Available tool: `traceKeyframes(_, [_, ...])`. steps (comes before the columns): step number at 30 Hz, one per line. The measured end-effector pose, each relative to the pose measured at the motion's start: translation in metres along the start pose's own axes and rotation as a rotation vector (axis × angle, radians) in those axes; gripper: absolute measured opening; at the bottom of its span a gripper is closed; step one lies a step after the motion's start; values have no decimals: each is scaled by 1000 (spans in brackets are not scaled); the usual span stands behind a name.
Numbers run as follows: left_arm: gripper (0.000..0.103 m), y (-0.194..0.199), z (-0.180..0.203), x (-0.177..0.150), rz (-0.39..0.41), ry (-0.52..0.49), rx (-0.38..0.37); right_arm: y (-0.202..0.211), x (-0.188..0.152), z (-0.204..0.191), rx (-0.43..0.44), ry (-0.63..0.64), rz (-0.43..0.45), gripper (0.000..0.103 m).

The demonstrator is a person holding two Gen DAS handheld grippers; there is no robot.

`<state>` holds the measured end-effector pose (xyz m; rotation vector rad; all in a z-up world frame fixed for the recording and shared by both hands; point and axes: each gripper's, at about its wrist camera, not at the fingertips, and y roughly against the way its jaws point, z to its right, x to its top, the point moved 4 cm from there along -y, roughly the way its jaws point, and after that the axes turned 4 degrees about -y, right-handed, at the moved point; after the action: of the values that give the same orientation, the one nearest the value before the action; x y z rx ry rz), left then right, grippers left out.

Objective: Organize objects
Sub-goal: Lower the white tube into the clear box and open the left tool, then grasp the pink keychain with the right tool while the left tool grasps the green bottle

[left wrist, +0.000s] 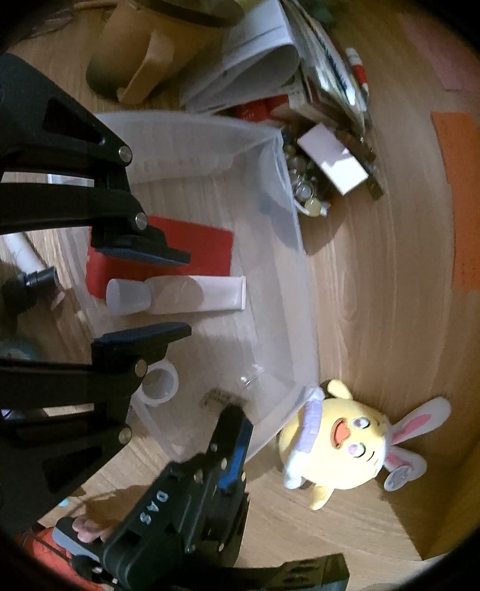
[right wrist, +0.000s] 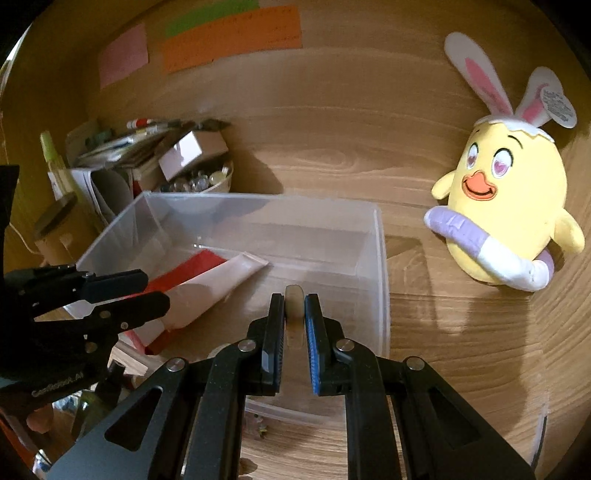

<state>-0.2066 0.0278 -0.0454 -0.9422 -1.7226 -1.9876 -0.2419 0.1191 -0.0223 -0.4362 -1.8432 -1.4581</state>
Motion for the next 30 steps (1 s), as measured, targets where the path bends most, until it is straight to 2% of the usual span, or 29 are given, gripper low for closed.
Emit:
traceKeyframes(8, [31,11,3,0,14,-16,0,2,-1,-9,-3,43,-17,10])
traceKeyframes(11, [33,19,1,0,26,-19,13,5,-1,-11,2,44,-16,15])
traceKeyframes(16, [44,36,-5,-1,53,-13,30,18,-1,-16,9,46,10,31])
traceKeyframes(18, [50,43,-6,-1,65,-14,45,27,-1,-18,7,51,28,36])
traceKeyframes(20, [61,52,-9,-2,81,-13,61,35,-1,-19,4,55,44,41])
traceKeyframes(22, [67,60,-11,-3,88,-9,72,43,-1,-20,11,52,58,49])
traceKeyframes(30, [74,75,-22,-19,78,5,94,70,-11,-26,26,60,92,62])
